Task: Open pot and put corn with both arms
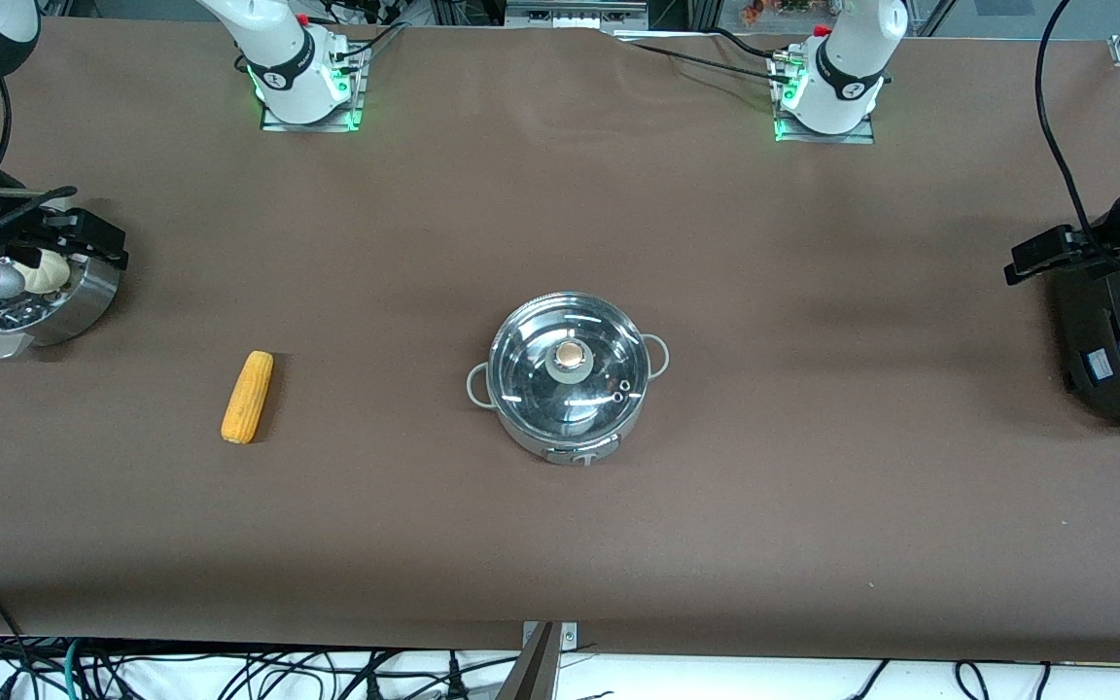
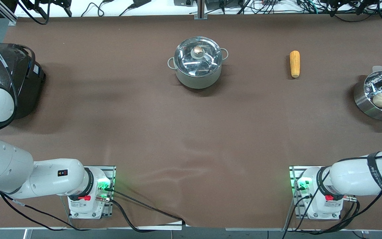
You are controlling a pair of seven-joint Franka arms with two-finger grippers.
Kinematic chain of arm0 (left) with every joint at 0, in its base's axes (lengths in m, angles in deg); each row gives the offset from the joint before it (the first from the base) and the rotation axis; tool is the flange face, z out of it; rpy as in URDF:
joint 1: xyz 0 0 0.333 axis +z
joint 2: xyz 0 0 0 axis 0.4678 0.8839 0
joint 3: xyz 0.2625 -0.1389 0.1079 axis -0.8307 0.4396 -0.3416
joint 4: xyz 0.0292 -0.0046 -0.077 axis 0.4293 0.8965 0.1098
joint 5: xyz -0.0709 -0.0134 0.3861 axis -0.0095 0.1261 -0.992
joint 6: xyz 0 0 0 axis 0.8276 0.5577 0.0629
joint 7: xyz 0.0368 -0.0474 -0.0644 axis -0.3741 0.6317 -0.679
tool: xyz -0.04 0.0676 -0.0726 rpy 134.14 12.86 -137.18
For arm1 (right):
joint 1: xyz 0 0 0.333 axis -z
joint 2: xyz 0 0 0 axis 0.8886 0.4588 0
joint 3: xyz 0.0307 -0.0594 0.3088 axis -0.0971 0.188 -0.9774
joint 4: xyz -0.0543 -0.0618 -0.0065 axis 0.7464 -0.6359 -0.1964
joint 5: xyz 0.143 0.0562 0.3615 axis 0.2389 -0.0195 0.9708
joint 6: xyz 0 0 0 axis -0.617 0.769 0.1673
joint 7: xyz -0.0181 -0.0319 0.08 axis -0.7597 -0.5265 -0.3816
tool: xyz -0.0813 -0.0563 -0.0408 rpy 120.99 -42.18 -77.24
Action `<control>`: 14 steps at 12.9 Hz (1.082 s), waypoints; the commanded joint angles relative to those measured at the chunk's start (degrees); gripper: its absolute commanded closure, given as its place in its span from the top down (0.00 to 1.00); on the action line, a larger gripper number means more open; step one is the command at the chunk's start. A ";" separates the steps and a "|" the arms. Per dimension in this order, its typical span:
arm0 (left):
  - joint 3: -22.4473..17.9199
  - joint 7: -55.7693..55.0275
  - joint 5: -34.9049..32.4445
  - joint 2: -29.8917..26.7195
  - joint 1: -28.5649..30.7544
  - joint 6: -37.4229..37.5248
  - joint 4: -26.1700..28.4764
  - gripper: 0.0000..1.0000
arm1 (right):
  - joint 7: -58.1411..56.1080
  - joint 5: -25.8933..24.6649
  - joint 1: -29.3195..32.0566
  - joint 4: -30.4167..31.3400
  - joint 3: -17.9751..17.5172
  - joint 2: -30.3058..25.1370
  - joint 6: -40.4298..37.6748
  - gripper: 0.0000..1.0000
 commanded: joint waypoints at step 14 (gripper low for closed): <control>1.50 6.49 6.24 7.00 1.04 0.87 -1.97 1.00 | -0.19 0.05 0.54 -1.86 -0.39 0.95 -0.94 1.00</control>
